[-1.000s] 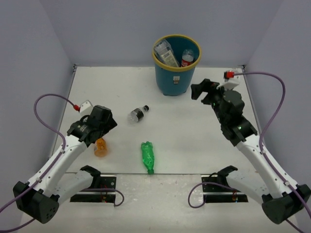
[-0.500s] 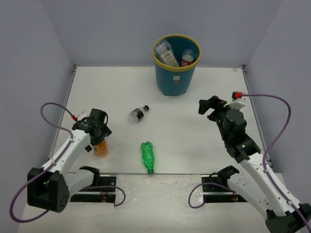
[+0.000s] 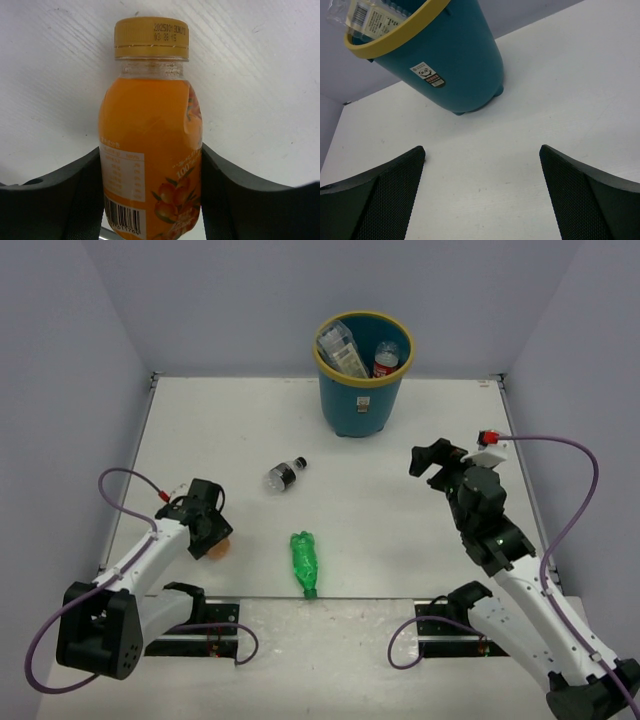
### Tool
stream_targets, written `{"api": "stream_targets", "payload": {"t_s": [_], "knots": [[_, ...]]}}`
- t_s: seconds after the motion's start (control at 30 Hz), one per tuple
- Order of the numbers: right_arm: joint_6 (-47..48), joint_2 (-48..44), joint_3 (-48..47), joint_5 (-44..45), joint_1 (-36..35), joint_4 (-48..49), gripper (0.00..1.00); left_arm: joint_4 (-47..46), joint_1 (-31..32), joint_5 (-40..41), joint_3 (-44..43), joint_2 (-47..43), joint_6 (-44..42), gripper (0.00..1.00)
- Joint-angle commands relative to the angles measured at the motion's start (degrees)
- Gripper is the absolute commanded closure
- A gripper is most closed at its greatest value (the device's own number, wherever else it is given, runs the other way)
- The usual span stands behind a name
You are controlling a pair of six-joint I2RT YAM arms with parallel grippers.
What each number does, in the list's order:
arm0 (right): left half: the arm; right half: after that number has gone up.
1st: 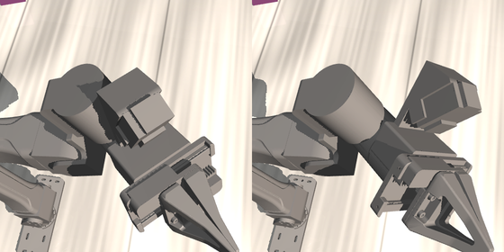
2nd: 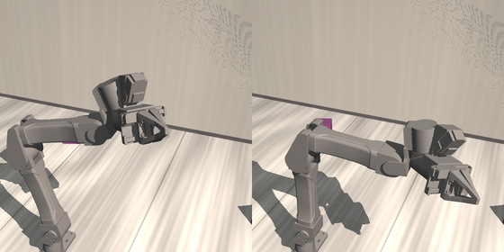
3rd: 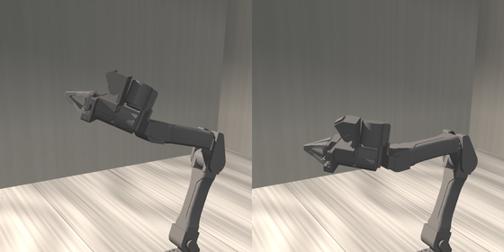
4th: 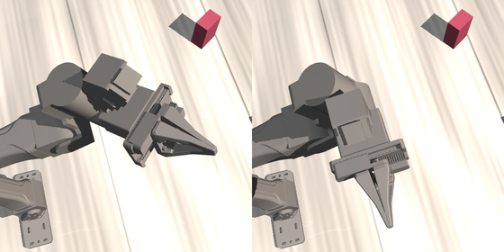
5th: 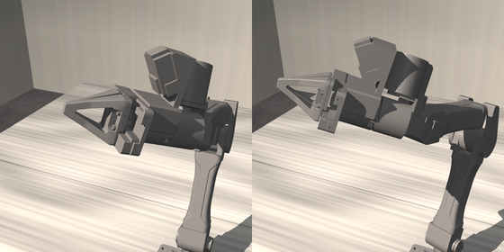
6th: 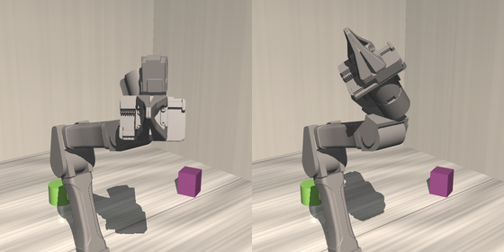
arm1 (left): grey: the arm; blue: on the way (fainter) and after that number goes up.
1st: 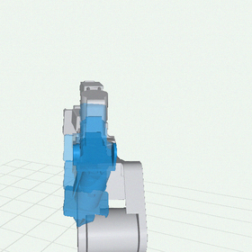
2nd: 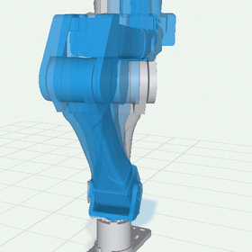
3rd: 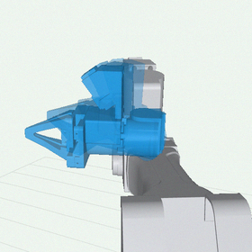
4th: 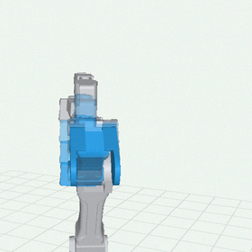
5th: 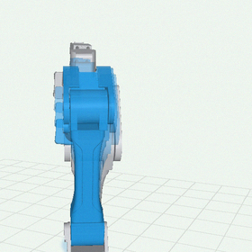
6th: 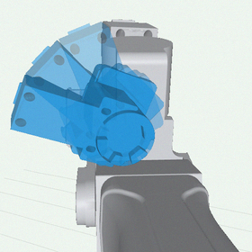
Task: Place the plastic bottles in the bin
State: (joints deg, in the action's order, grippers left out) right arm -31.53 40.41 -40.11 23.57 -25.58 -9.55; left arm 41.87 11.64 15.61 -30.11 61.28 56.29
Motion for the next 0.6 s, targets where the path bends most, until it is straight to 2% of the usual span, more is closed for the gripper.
{"api": "stream_targets", "payload": {"t_s": [0.0, 0.1, 0.17, 0.23, 0.37, 0.47, 0.53, 0.57], "knots": [[-1.08, -2.09, 0.91, 2.14, 0.01, 0.76, 0.01, -2.85, -0.39, -1.02, -3.21, -0.54, -1.44, 0.81], [-1.36, -3.28, 0.98, 2.61, -0.08, -0.43, 0.01, -4.37, -0.19, -4.09, -9.22, -0.24, -4.81, 0.95], [-1.45, -3.87, 1.27, 3.28, -0.08, -1.03, 0.01, -6.87, 0.30, -6.48, -14.04, 0.28, -7.41, 1.00], [-2.01, -4.43, 1.67, 4.38, -0.08, -1.82, 0.01, -8.34, 2.21, -6.65, -19.40, 1.14, -9.33, 1.00], [-4.04, -6.00, 3.39, 6.11, -0.08, -2.73, 0.01, -13.05, 11.95, -2.08, -35.40, 7.21, -16.36, 1.00], [-4.43, -6.97, 4.19, 6.61, -0.08, -3.15, 0.01, -18.92, 16.22, -6.28, -48.75, 13.67, -21.79, 1.00], [-4.42, -7.55, 4.36, 6.93, -0.08, -3.63, 0.01, -21.66, 16.87, -8.04, -52.29, 18.39, -25.81, 1.00], [-4.42, -8.10, 4.47, 7.86, -0.08, -4.07, 0.01, -23.52, 17.96, -9.85, -58.53, 22.83, -29.27, 1.00]]}}
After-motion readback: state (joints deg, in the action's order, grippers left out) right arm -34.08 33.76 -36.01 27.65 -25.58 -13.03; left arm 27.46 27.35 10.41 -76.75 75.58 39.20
